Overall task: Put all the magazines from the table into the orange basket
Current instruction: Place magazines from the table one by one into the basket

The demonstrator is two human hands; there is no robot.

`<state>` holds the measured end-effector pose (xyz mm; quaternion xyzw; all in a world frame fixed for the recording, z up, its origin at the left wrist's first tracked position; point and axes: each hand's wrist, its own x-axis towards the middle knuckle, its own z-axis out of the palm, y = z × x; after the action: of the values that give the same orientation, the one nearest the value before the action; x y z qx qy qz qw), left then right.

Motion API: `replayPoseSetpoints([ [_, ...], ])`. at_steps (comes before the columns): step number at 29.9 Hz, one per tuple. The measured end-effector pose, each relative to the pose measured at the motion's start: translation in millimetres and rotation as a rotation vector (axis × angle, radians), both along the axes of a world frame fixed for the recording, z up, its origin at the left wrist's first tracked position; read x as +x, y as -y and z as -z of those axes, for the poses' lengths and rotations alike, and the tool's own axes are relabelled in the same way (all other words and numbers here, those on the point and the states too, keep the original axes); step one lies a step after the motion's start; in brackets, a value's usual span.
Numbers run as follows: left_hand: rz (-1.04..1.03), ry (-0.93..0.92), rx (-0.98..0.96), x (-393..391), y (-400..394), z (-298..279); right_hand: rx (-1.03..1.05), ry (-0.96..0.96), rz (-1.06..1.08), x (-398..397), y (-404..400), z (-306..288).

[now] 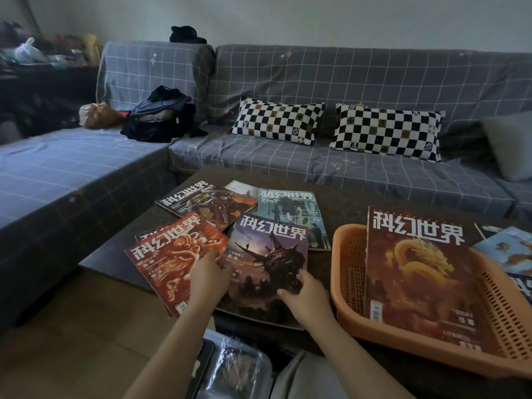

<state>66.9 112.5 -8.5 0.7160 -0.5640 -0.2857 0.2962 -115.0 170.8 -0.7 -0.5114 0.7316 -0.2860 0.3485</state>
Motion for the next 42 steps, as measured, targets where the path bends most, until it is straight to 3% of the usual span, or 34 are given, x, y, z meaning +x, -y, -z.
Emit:
replayPoseSetpoints([
  [3,0.049,-0.089,0.061,9,-3,1,-0.027,0.07,0.081,-2,-8,2],
  [13,0.046,-0.504,-0.121,33,-53,-19,-0.051,0.274,0.137,7,-27,-9],
  [20,0.054,-0.599,-0.246,35,-79,-64,-0.175,0.385,0.104,5,-39,-37],
  [26,0.119,-0.729,-0.231,11,-88,-91,-0.312,0.469,0.121,-24,-51,-62],
  [32,0.276,-0.843,-0.233,-55,-85,-103,-0.442,0.428,0.236,-81,-66,-76],
  [42,0.414,-0.79,-0.174,-178,-70,-83,-0.434,0.212,0.488,-182,-91,-75],
])
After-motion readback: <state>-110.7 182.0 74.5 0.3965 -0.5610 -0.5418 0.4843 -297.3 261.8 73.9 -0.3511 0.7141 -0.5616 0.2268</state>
